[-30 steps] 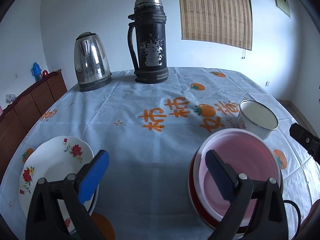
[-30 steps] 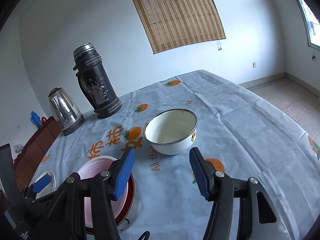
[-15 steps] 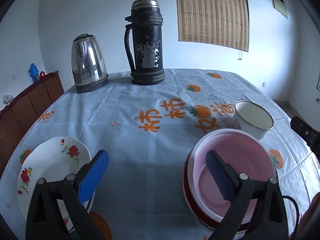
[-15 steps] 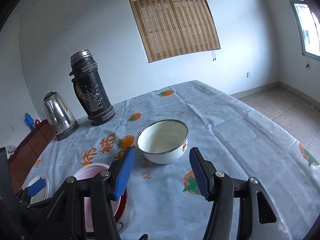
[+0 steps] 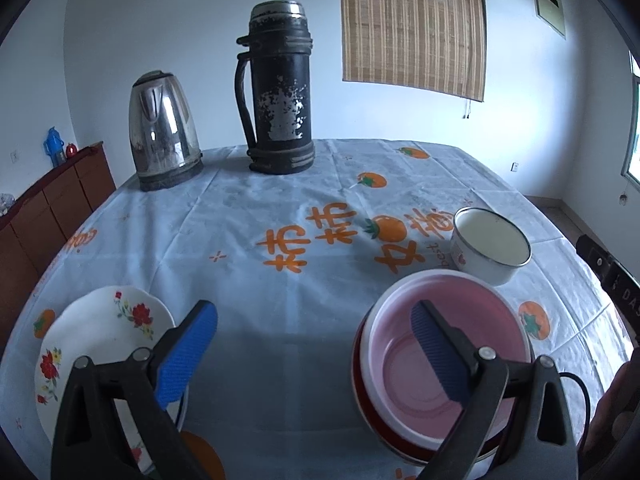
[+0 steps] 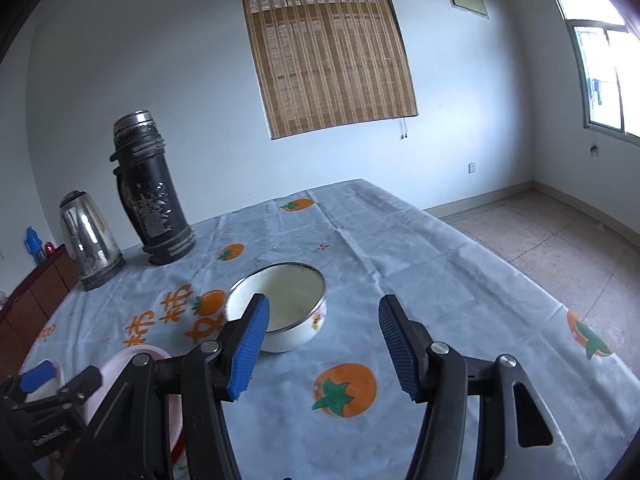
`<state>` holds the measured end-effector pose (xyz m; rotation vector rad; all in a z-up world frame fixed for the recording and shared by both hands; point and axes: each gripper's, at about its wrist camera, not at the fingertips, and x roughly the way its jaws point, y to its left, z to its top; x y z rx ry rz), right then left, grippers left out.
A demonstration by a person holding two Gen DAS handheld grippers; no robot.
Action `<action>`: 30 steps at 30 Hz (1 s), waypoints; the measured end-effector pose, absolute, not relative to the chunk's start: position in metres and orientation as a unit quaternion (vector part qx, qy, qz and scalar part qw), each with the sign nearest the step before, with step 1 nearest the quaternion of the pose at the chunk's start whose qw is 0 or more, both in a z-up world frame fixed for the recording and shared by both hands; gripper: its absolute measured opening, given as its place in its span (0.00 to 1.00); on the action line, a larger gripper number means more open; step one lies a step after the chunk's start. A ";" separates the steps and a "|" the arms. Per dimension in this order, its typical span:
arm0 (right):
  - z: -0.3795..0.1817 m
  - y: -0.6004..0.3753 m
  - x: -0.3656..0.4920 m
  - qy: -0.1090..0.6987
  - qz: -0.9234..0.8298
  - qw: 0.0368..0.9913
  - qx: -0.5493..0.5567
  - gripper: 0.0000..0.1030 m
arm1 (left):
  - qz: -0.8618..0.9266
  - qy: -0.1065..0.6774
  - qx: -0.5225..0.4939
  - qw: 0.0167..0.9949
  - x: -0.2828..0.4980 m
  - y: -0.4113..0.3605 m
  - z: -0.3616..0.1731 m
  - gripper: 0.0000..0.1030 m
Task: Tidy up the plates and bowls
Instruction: 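Move the right gripper to the white enamel bowl, then grasp the rim of the white enamel bowl with the right gripper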
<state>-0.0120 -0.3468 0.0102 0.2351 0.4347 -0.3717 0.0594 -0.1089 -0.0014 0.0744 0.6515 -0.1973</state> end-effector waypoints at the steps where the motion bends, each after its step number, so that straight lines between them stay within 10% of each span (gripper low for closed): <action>1: 0.009 -0.351 -0.011 0.217 -0.182 0.952 0.118 0.57 | -0.100 0.318 0.043 0.942 0.060 -0.111 0.002 0.97; 12: 0.000 -0.397 0.029 0.285 -0.137 0.932 0.179 0.57 | -0.209 0.395 0.097 0.889 0.121 -0.167 0.045 0.95; 16: -0.006 -0.401 0.056 0.315 -0.115 0.923 0.189 0.38 | -0.239 0.437 0.120 0.859 0.155 -0.204 0.042 0.80; 30: -0.035 -0.408 0.087 0.346 -0.091 0.908 0.219 0.30 | -0.222 0.540 0.153 0.797 0.215 -0.274 -0.017 0.51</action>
